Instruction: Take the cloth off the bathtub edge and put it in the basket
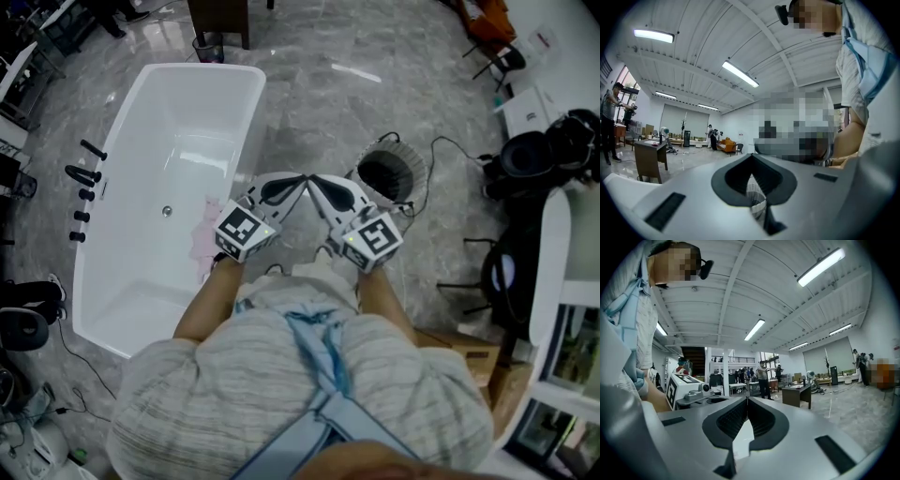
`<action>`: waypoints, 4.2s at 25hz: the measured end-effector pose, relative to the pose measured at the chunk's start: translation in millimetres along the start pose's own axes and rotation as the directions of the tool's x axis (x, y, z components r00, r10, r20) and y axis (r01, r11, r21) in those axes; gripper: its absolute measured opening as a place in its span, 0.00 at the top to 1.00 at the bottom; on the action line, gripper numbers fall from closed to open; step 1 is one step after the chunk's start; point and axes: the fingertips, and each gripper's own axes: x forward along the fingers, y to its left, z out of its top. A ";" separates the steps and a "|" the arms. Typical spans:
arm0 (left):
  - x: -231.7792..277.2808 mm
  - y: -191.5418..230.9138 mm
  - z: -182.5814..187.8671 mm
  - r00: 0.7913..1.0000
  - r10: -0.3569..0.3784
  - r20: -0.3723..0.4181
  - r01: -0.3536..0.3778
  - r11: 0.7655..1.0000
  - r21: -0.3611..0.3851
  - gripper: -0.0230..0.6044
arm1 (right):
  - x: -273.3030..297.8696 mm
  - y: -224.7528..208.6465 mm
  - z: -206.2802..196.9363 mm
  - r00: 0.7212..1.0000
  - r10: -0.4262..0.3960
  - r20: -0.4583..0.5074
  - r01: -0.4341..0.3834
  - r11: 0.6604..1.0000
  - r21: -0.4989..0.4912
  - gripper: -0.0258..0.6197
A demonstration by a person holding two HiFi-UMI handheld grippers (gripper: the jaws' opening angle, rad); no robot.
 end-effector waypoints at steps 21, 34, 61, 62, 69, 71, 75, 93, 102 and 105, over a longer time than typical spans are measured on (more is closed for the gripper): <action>-54.9 43.4 -40.3 0.982 0.183 -0.048 -0.185 0.981 -0.048 0.96 | 58.5 21.0 -36.0 0.978 0.181 -0.106 -0.184 0.983 -0.016 0.95; -148.3 83.4 -84.9 0.906 0.405 -0.124 -0.413 0.909 -0.054 0.96 | 124.6 86.7 -75.9 0.882 0.427 -0.197 -0.436 0.900 -0.001 0.95; -253.4 92.9 -246.0 0.799 0.318 -0.511 -0.374 0.927 -0.008 0.87 | 176.8 170.8 -239.5 0.606 0.547 -0.577 -0.615 0.782 0.095 0.67; -254.5 91.2 -253.6 0.795 0.297 -0.528 -0.358 0.933 -0.015 0.85 | 177.1 174.9 -243.9 0.595 0.556 -0.580 -0.616 0.779 0.115 0.67; -262.9 77.5 -309.5 0.739 0.110 -0.664 -0.177 0.984 -0.034 0.64 | 176.6 182.8 -289.3 0.534 0.532 -0.657 -0.609 0.781 0.139 0.58; -268.4 80.0 -321.4 0.717 0.070 -0.694 -0.142 0.989 -0.047 0.57 | 175.6 184.7 -300.8 0.518 0.522 -0.678 -0.608 0.782 0.138 0.58; -274.5 74.6 -344.7 0.656 -0.040 -0.754 -0.048 0.994 -0.095 0.46 | 172.2 187.3 -319.5 0.500 0.509 -0.701 -0.603 0.785 0.140 0.52; -320.1 64.5 -465.7 0.335 -0.275 -0.901 0.238 0.950 -0.201 0.15 | 172.3 185.6 -449.4 0.372 0.392 -0.841 -0.541 0.828 0.147 0.23; -331.9 85.2 -534.7 0.242 -0.205 -0.948 0.314 0.941 -0.124 0.15 | 172.9 182.4 -515.0 0.312 0.323 -0.894 -0.533 0.838 0.117 0.23; -335.5 88.6 -555.9 0.200 -0.185 -0.962 0.364 0.926 -0.103 0.15 | 174.8 183.0 -536.1 0.295 0.299 -0.907 -0.530 0.842 0.105 0.23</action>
